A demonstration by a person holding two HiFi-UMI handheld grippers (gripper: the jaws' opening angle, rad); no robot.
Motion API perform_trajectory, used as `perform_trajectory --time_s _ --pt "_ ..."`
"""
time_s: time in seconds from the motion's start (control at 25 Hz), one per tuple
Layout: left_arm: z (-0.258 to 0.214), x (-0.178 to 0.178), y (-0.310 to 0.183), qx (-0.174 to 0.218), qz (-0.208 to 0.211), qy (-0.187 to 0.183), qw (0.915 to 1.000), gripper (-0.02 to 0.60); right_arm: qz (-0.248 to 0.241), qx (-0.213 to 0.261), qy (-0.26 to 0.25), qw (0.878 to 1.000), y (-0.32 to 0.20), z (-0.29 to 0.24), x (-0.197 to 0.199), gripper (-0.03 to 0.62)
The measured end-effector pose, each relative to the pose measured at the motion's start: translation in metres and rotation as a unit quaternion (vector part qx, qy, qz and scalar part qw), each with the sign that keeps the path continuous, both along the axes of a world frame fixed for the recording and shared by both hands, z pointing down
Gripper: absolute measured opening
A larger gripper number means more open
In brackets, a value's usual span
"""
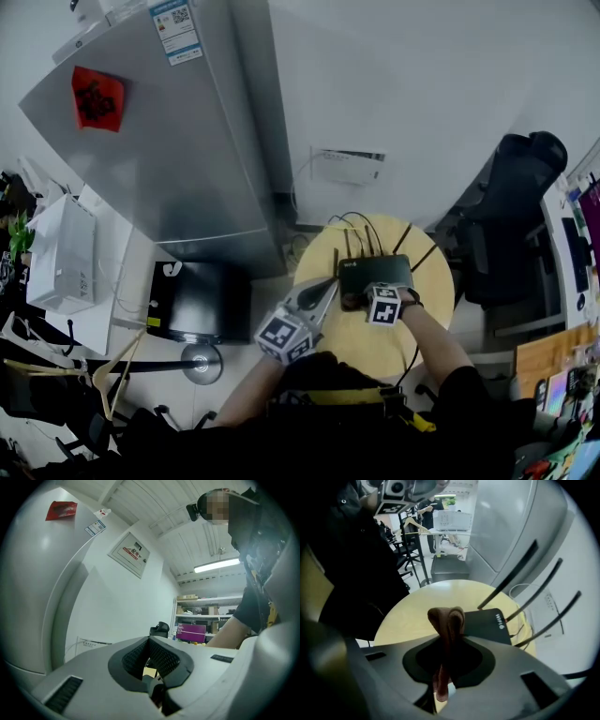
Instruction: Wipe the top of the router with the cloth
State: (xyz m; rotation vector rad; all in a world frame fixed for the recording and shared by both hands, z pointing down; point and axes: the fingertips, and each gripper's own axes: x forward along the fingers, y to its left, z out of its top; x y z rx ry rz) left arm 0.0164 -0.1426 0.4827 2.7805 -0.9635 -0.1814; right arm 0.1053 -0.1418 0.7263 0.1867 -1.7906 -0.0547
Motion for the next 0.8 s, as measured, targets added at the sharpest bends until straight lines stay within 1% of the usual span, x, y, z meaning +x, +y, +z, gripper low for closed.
perform_trajectory --time_s 0.08,0.2,0.28,0.36,0.44,0.56,0.68,0.72,0.8 --pt "-0.002 0.001 0.0 0.002 -0.003 0.0 1.0 -0.006 0.015 0.041 -0.01 0.999 -0.026 -0.015 0.01 0.058" --pt "-0.004 -0.002 -0.001 -0.002 -0.015 -0.002 0.9999 -0.006 0.039 0.096 -0.007 0.995 -0.065 -0.034 0.027 0.058" --pt "-0.003 -0.005 -0.003 0.003 -0.024 -0.002 0.9997 -0.006 0.049 0.133 0.006 0.99 -0.088 -0.041 0.036 0.058" --pt "-0.001 -0.009 -0.003 -0.002 -0.039 -0.001 0.9992 -0.006 0.046 0.161 0.028 0.986 -0.103 -0.039 0.042 0.058" --pt "0.001 -0.013 -0.003 -0.008 -0.053 -0.002 0.9985 -0.006 0.041 0.172 0.047 0.983 -0.112 -0.032 0.045 0.058" --pt "0.007 -0.022 -0.003 -0.022 -0.075 -0.007 0.9969 -0.006 0.044 0.176 0.061 0.982 -0.125 -0.022 0.047 0.058" --pt "0.011 -0.032 -0.004 -0.018 -0.097 -0.004 0.9951 -0.006 0.038 0.189 0.067 0.979 -0.136 -0.012 0.045 0.058" --pt "0.012 -0.036 -0.004 -0.018 -0.106 -0.002 0.9942 -0.006 0.035 0.189 0.072 0.979 -0.136 -0.007 0.045 0.058" --pt "0.015 -0.042 -0.003 -0.025 -0.12 -0.001 0.9925 -0.006 0.027 0.174 0.089 0.98 -0.132 0.005 0.047 0.058"
